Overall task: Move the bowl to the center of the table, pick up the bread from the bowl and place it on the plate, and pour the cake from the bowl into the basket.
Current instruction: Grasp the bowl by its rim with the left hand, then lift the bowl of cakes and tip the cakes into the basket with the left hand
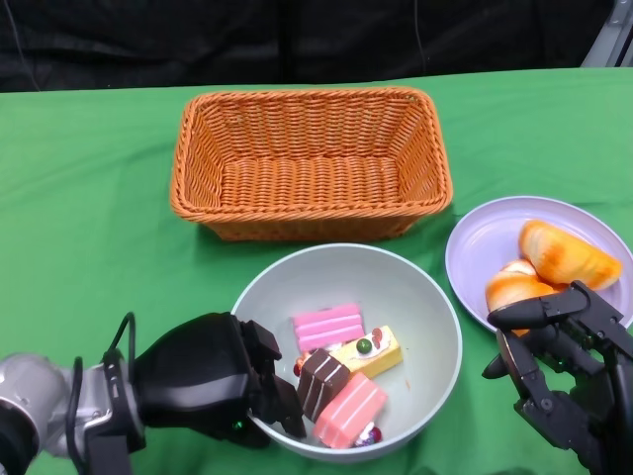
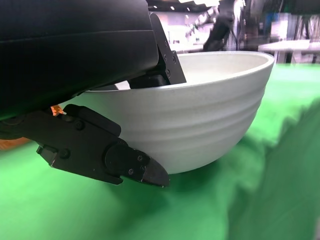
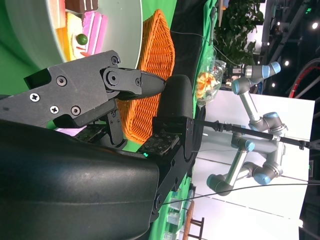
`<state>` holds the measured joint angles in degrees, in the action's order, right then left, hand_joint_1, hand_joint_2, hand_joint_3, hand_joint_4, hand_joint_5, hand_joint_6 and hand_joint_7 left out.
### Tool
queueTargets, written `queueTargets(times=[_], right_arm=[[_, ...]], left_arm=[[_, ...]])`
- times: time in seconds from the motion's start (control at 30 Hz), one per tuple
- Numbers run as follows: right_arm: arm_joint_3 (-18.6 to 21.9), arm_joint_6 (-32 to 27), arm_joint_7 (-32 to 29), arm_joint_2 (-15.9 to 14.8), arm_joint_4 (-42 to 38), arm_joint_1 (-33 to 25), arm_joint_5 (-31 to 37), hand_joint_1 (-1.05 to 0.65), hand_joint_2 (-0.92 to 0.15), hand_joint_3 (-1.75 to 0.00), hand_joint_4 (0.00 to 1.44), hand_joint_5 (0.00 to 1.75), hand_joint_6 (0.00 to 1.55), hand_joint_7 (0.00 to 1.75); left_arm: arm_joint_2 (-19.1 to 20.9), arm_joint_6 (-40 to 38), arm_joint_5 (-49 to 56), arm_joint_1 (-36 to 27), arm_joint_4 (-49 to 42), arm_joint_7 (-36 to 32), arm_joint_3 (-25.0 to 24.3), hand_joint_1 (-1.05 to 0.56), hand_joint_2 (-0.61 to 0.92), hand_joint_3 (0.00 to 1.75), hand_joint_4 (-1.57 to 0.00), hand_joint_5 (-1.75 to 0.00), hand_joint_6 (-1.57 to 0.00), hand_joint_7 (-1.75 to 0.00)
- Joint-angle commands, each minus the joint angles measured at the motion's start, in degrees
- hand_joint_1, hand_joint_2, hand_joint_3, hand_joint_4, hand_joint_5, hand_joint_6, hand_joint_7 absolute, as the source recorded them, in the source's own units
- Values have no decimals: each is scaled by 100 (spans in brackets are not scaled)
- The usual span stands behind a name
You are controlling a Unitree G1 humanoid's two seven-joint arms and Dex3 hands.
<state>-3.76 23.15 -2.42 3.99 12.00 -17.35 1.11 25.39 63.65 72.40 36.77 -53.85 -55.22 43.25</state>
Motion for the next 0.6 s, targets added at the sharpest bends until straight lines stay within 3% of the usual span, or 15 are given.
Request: queueTargets(times=[0.03,0.1,0.2,0.23,0.43,0.6], right_arm=[[39,54,-12,0,-27,3,-12,-15,-85,-44,70,146,70,113],[35,60,9,-2,-57,10,-36,-15,-85,-44,70,145,70,113],[30,67,60,-11,-95,17,-95,-13,-87,-44,69,145,69,113],[34,78,68,-12,-108,21,-104,-12,-87,-44,69,145,68,113],[40,82,75,-5,-128,27,-68,-12,-88,-43,69,145,69,113],[22,33,99,-12,-112,5,-75,-13,-88,-42,69,145,68,113]], left_arm=[[153,744,-676,58,-79,-164,-212,-19,92,15,-79,-173,-72,-151],[211,1079,-1081,19,-99,129,-358,-17,92,25,-78,-174,-71,-153],[307,1683,-2045,-40,-199,958,-595,-15,64,99,-79,-172,-76,-139],[313,1854,-2406,-45,-274,1271,-623,-15,60,108,-79,-172,-76,-137],[390,2239,-4776,-118,-375,3115,-445,-17,52,120,-82,-169,-82,-124],[717,1305,-7499,-493,799,4946,-40,-10,41,132,-81,-168,-84,-126]])
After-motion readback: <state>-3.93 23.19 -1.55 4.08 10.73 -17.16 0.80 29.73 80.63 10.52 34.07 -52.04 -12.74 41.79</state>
